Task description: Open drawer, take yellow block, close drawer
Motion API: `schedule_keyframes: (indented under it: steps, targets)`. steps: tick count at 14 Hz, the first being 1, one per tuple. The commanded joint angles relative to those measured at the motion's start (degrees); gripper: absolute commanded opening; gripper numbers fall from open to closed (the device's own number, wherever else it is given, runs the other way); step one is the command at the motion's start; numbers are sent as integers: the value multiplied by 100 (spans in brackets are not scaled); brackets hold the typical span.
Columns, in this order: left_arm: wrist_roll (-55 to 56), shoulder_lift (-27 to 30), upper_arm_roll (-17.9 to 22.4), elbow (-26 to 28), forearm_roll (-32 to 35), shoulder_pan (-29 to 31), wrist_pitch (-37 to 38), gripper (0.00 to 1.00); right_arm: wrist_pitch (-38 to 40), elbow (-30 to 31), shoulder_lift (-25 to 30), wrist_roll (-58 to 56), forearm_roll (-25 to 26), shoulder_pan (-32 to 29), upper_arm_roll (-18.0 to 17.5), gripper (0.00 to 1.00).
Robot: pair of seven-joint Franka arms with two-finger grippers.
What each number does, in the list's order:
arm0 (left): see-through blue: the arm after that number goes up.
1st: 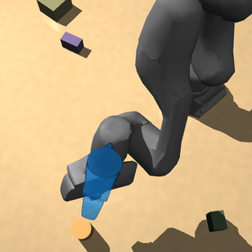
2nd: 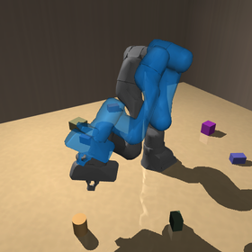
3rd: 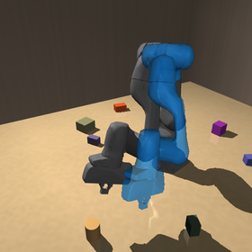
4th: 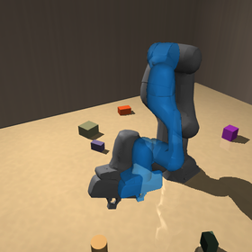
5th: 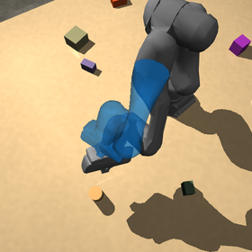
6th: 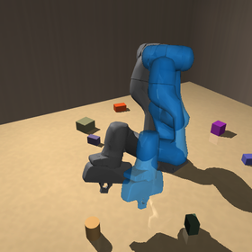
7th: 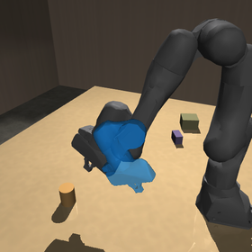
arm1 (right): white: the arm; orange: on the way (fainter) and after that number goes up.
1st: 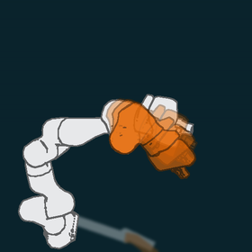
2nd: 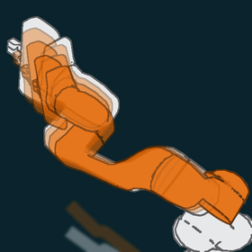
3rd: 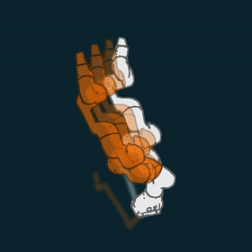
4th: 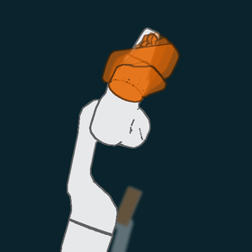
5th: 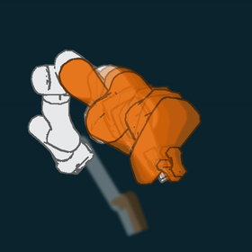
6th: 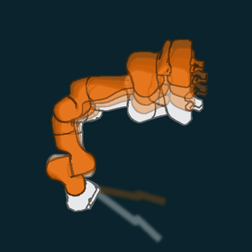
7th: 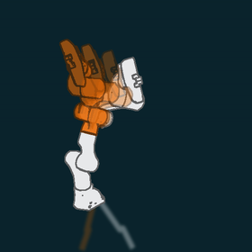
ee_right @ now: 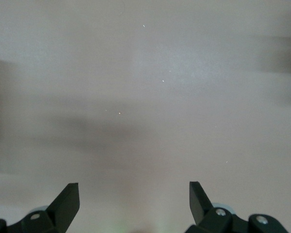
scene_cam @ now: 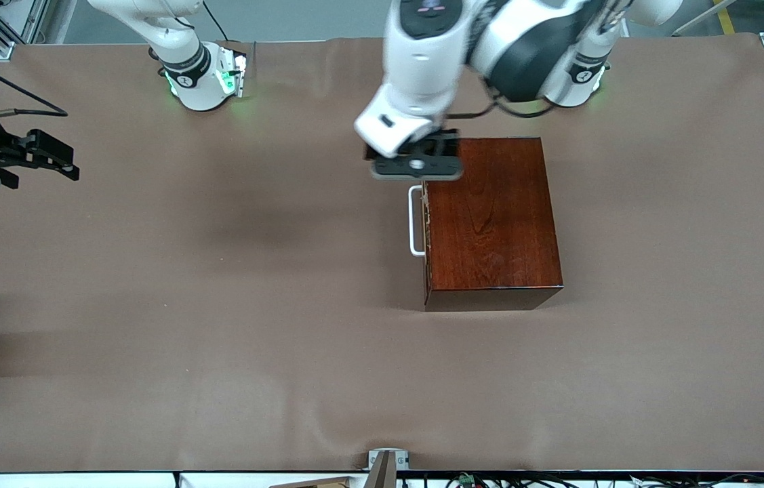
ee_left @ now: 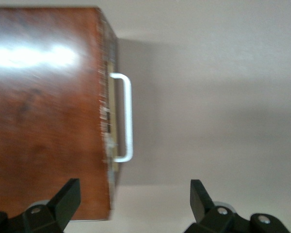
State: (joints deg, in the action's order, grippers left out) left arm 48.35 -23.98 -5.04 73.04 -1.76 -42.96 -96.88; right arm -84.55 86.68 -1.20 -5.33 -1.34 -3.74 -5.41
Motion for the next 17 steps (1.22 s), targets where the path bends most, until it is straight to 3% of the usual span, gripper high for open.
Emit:
schedule_keyframes:
  steps: [1,10,17]
  targets:
    - [333,-466,100,-282,0,-239,-208,100,0,-28,-12,-47,29,49,31,100]
    - [105,-1381,91,-256,782,-609,-323,100,0,-29,-12,-47,29,49,22,100]
    - [-555,-1583,56,-159,1370,-618,2,100,-17,-37,-12,-47,28,58,31,100]
